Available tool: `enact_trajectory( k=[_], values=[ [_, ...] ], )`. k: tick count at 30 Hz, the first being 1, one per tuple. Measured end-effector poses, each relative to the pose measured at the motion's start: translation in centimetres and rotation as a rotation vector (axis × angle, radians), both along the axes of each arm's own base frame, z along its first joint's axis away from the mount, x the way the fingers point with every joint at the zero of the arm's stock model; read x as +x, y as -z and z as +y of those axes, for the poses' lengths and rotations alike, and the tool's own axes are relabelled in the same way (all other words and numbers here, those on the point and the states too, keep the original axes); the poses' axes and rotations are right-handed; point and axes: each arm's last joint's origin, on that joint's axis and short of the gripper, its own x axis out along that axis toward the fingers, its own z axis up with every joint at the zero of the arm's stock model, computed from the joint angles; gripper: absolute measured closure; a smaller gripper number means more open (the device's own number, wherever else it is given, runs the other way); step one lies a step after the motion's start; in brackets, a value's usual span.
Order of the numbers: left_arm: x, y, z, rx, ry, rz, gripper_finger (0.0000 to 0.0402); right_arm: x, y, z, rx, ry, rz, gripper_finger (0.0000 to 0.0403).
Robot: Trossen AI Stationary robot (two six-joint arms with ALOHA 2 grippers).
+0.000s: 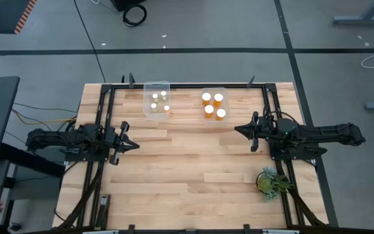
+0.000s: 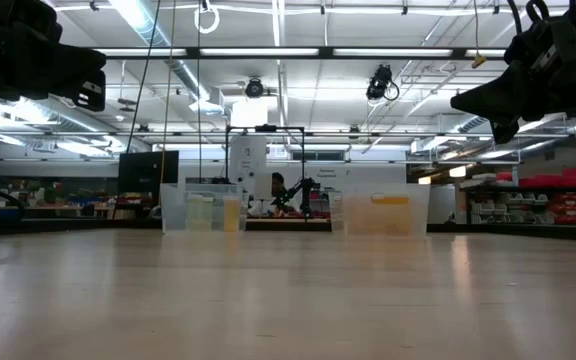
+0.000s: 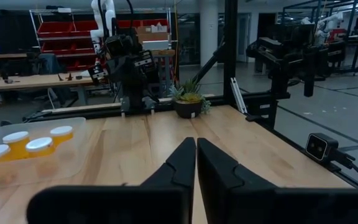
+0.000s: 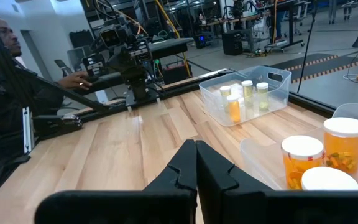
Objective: Pick and place medicine bottles into bin by pill shape (circle, oval)
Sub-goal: Return to Home Position
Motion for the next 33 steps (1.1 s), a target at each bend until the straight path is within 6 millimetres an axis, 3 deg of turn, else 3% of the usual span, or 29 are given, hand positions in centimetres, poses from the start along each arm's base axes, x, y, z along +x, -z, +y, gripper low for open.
enact_trajectory(
  k=[33],
  values=[
    [0.0, 0.0, 0.0, 0.0, 0.0, 0.0, 0.0369, 0.0, 0.0, 0.0, 0.0, 0.0, 0.0, 0.0395]
  ],
)
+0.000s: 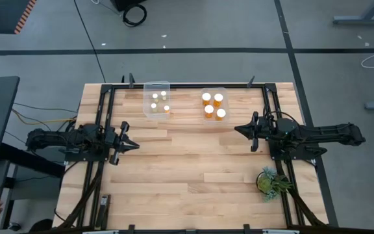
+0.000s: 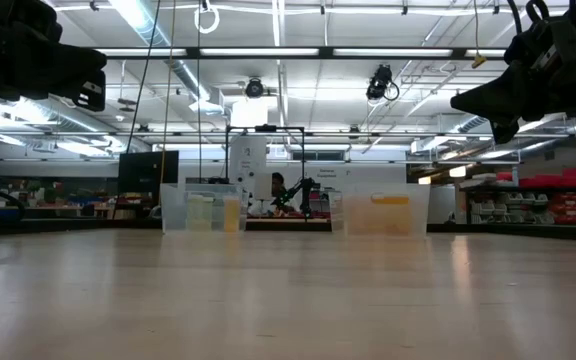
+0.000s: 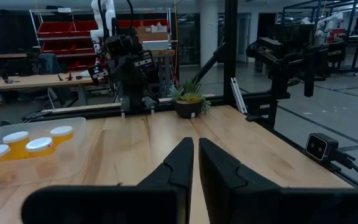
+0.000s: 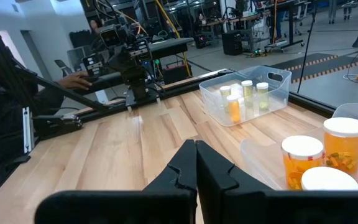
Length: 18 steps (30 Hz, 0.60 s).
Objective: Pick and place medicine bottles into bin by pill shape (circle, oval)
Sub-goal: Return to Home Position
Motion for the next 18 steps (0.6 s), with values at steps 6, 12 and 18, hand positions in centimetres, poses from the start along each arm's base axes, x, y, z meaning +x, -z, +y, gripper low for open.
enact_trajectory(
  k=[6, 12, 18],
  values=[
    [0.0, 0.0, 0.0, 0.0, 0.0, 0.0, 0.0378, 0.0, 0.0, 0.0, 0.0, 0.0, 0.0, 0.0395],
    [0.0, 0.0, 0.0, 0.0, 0.0, 0.0, 0.037, 0.0, 0.01, 0.0, 0.0, 0.001, 0.0, 0.0395],
    [0.0, 0.0, 0.0, 0.0, 0.0, 0.0, 0.0368, 0.0, 0.0, -0.01, 0.0, 0.001, 0.0, 0.0395]
  ],
)
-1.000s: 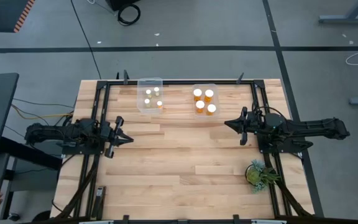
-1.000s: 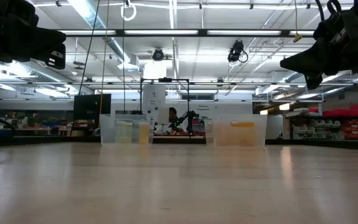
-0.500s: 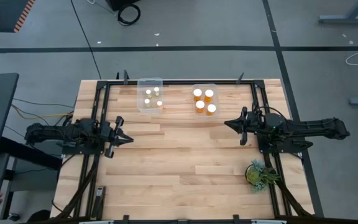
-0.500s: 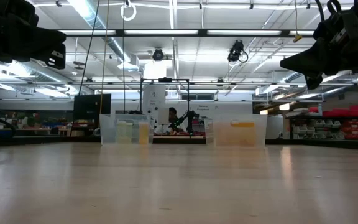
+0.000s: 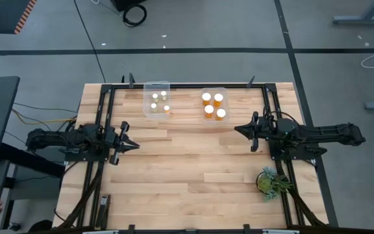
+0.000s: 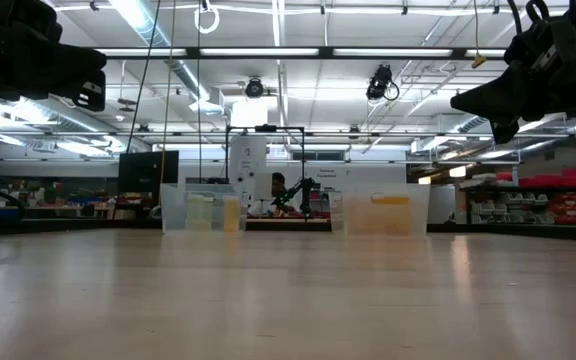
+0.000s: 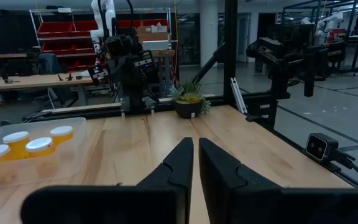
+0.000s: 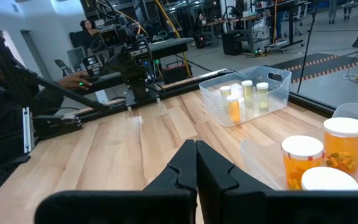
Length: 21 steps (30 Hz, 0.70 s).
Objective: Pick and place medicine bottles into bin by pill shape (circle, oval)
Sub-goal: Return to Home Position
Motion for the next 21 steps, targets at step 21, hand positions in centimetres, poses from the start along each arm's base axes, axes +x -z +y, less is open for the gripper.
enact_trajectory(
  k=[21],
  values=[
    [0.0, 0.0, 0.0, 0.0, 0.0, 0.0, 0.0372, 0.0, 0.0, 0.0, 0.0, 0.0, 0.0, 0.0395]
  ],
)
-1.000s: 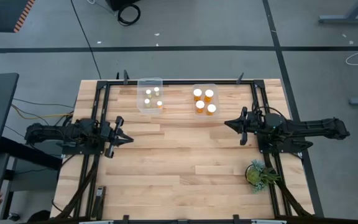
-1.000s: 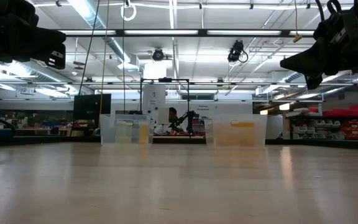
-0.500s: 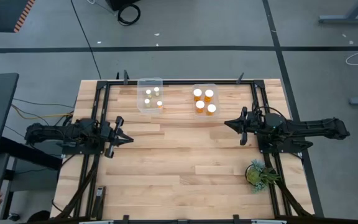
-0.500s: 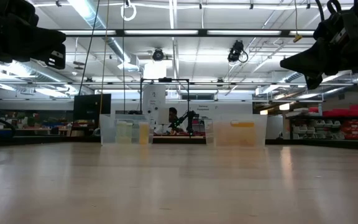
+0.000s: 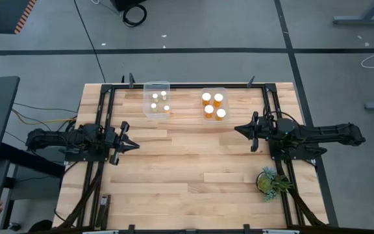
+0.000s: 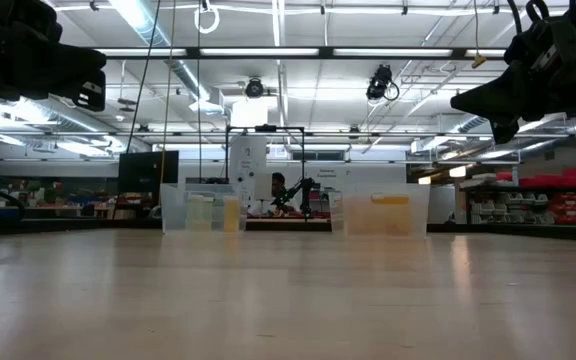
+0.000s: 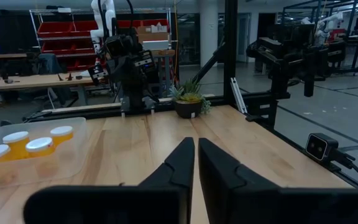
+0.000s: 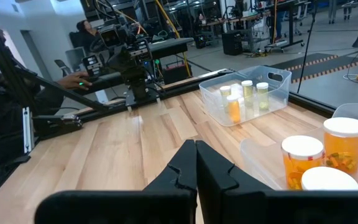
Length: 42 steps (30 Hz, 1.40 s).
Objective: Pick and place medicine bottles into bin by pill shape (circle, oval)
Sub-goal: Return to Home Position
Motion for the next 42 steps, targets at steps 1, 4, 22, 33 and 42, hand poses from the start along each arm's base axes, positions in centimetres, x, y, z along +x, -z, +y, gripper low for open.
enact_trajectory(
  k=[1, 4, 22, 33, 42],
  values=[
    [0.0, 0.0, 0.0, 0.0, -0.001, 0.0, 0.0375, 0.0, 0.0, 0.0, 0.0, 0.0, 0.0, 0.0395],
    [0.0, 0.0, 0.0, 0.0, 0.0, 0.0, 0.0378, 0.0, 0.0, 0.0, 0.0, 0.0, 0.0, 0.0395],
    [0.0, 0.0, 0.0, 0.0, 0.0, 0.0, 0.0378, 0.0, 0.0, 0.0, 0.0, 0.0, 0.0, 0.0395],
    [0.0, 0.0, 0.0, 0.0, 0.0, 0.0, 0.0367, 0.0, 0.0, 0.0, 0.0, 0.0, 0.0, 0.0395],
    [0.0, 0.0, 0.0, 0.0, 0.0, 0.0, 0.0377, 0.0, 0.0, 0.0, 0.0, 0.0, 0.0, 0.0395]
  ],
)
